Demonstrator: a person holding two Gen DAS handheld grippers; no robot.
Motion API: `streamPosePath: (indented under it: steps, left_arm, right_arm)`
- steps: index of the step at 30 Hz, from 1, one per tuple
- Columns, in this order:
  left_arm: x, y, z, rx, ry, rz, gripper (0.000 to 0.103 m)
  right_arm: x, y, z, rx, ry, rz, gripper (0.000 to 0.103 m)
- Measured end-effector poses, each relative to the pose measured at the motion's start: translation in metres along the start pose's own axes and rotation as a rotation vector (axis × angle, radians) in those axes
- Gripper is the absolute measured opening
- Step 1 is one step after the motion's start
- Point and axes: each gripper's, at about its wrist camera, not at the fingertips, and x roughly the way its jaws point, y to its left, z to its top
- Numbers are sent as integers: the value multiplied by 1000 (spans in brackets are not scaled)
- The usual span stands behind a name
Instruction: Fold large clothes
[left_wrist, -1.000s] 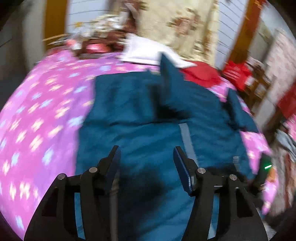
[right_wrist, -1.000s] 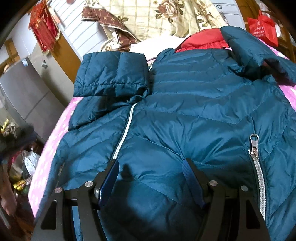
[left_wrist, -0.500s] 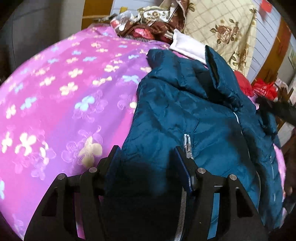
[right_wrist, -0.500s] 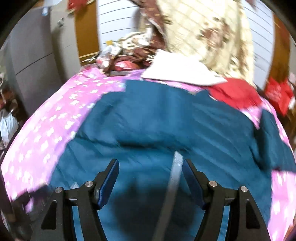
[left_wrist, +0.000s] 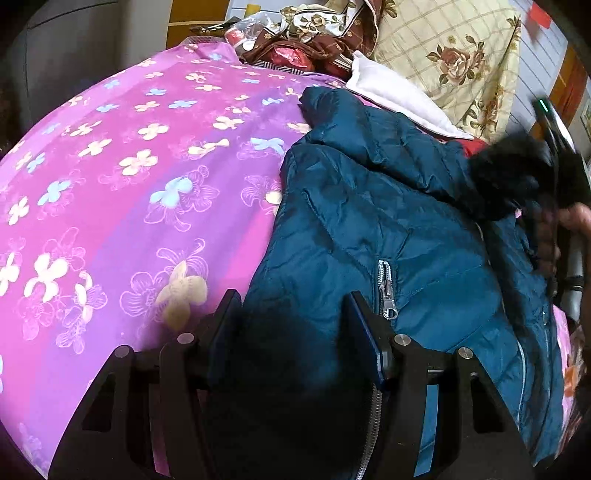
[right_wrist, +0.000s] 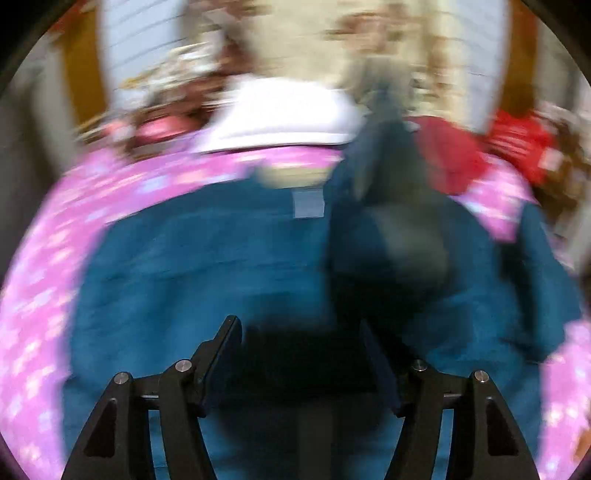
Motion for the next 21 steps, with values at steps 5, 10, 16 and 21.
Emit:
streamPosePath:
  steps: [5, 10, 16, 21]
  left_arm:
    - [-6, -7, -3, 32, -31, 41, 59]
    - [-15, -9, -4, 27, -82, 55, 59]
    - [-27, -9, -3, 23, -125, 45, 59]
    - [-38, -6, 1, 20, -157, 12, 59]
  right_arm:
    - [-5, -87, -5, 95, -15, -251, 63]
    - [-24, -88, -4, 185, -46, -90, 63]
    - [-5, 13, 1, -16, -14, 90, 63]
    - [9, 128, -6, -257, 52, 240, 63]
